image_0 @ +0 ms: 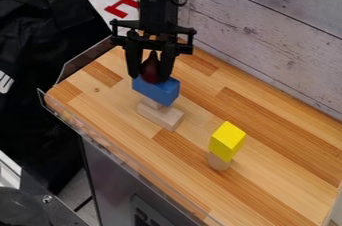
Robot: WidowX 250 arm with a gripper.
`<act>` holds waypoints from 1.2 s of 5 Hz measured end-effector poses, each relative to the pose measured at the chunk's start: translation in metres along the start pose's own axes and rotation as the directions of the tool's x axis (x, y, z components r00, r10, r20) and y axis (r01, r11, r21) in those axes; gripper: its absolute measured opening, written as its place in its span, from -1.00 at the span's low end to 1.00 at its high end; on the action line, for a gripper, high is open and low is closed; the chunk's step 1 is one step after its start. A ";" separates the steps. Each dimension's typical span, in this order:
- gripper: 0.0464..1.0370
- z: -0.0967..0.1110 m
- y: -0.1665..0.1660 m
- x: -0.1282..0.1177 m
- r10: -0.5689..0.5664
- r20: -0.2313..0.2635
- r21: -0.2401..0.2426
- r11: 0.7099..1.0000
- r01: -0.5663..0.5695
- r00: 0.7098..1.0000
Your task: Put the bell on the blue block
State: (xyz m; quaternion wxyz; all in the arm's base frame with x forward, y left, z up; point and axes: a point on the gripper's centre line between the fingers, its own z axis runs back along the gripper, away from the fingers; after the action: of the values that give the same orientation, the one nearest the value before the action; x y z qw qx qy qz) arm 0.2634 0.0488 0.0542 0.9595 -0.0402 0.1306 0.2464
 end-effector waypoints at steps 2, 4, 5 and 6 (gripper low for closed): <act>0.93 -0.001 -0.005 -0.001 -0.004 0.024 -0.065 0.998 0.006 1.000; 0.92 0.027 -0.008 -0.005 -0.027 0.064 -0.076 0.997 0.032 0.998; 0.92 0.049 -0.024 -0.007 -0.118 0.088 0.002 0.993 0.118 0.989; 0.92 0.051 -0.047 -0.014 -0.224 0.042 0.101 0.971 0.219 0.974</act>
State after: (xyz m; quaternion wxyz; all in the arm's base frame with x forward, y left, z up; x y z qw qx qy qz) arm 0.2856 0.0084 0.1079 0.9849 -0.0022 0.1116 0.1322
